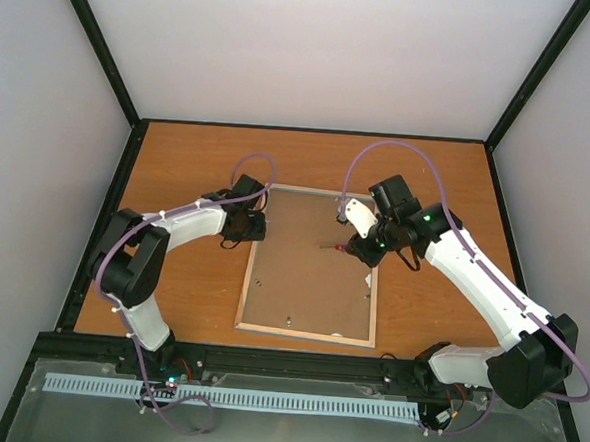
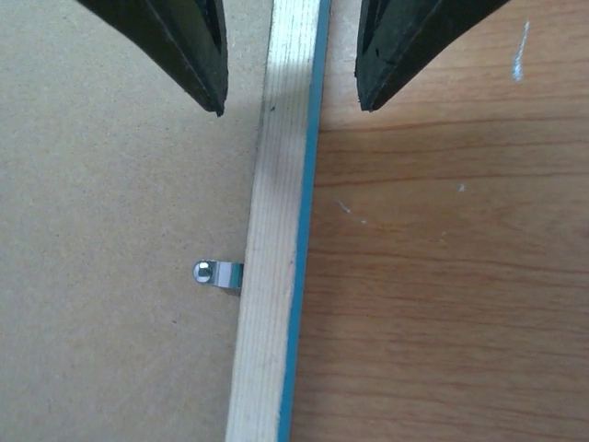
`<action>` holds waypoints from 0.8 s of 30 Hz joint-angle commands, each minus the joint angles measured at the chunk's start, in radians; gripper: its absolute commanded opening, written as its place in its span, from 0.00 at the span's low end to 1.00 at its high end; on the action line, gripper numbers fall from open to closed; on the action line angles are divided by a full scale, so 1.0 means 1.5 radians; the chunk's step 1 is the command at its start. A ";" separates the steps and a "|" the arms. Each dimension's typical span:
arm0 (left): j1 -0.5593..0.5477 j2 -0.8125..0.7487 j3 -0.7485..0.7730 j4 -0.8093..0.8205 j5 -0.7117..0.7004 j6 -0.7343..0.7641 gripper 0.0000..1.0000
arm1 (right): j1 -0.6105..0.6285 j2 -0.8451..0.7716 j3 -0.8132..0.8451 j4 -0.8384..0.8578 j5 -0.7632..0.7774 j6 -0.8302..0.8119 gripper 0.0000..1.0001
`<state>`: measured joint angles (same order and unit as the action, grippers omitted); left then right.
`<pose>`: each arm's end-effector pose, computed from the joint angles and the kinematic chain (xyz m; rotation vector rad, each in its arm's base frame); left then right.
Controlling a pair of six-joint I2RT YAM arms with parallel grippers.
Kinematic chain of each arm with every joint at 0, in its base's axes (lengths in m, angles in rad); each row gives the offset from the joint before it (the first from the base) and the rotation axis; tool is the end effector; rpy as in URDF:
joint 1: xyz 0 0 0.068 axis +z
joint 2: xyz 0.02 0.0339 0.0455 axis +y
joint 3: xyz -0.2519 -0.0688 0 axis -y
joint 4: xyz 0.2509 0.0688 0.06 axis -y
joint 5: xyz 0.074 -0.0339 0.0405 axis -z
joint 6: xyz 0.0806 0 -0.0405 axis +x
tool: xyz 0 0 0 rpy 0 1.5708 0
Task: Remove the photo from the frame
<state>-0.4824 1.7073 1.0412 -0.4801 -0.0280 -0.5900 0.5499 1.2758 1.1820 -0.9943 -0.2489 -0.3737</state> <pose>0.3131 -0.1614 0.1144 -0.1562 2.7455 -0.2697 0.2222 0.1595 0.2560 -1.2570 2.3421 0.3886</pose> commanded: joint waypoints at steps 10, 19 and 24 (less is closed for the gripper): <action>0.003 0.021 -0.045 0.067 0.040 0.032 0.28 | -0.005 0.093 0.069 0.043 -0.058 0.007 0.03; 0.003 -0.006 -0.106 0.106 0.046 0.021 0.17 | -0.004 0.237 0.210 0.035 -0.110 0.030 0.03; 0.002 -0.058 -0.147 0.126 0.043 -0.002 0.12 | 0.005 0.315 0.290 0.038 -0.125 0.055 0.03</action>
<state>-0.4824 1.6718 0.8707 -0.2920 0.0292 -0.5560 0.5503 1.6882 1.5352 -0.9554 -0.3981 -0.3313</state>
